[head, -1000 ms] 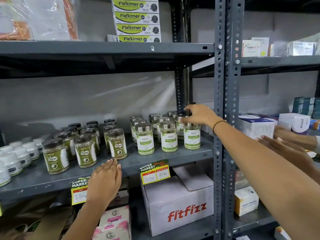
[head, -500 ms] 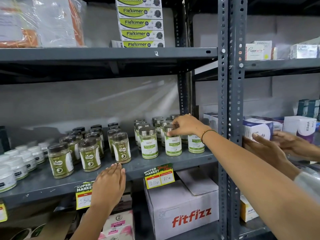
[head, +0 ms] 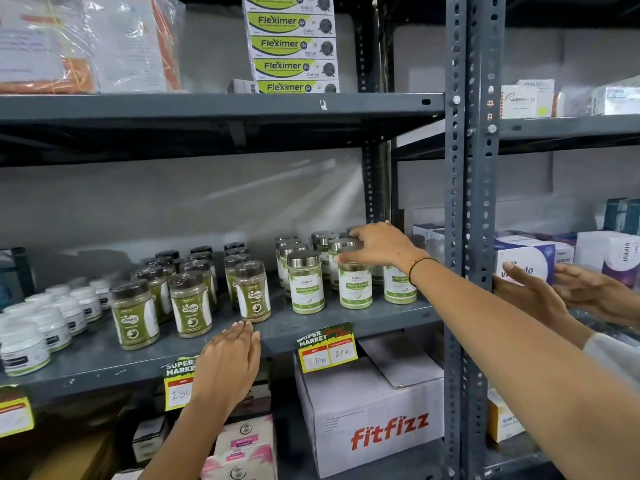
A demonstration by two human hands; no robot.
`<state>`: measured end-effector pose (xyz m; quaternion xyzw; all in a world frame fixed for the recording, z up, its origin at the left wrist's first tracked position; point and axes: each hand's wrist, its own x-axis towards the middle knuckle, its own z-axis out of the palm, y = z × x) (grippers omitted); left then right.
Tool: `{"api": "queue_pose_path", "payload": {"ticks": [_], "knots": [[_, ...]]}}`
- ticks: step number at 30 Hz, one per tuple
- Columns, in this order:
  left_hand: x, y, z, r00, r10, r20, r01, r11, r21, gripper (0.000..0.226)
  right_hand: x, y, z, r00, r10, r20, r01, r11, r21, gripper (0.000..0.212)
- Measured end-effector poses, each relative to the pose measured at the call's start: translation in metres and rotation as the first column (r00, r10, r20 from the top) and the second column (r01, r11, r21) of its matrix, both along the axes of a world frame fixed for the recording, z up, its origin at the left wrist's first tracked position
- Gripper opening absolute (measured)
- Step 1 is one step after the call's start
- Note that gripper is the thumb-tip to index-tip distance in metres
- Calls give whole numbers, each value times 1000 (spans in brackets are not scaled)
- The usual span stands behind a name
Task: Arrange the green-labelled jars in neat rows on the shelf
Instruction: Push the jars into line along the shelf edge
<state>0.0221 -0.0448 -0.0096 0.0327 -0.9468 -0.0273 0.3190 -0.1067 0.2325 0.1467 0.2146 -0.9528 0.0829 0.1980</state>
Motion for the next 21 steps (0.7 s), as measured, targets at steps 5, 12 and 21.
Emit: {"api": "queue_pose_path", "payload": {"ticks": [5, 12, 21], "knots": [[4, 0, 5, 1000, 2, 12, -2, 1000, -15, 56, 16, -39, 9, 973, 131, -189, -154, 981, -114, 88], [12, -14, 2, 999, 49, 2, -49, 998, -46, 58, 41, -124, 5, 924, 379, -47, -380, 924, -30, 68], [12, -30, -6, 999, 41, -18, -42, 998, -36, 57, 30, -176, -10, 926, 344, 155, -360, 929, 83, 70]]}}
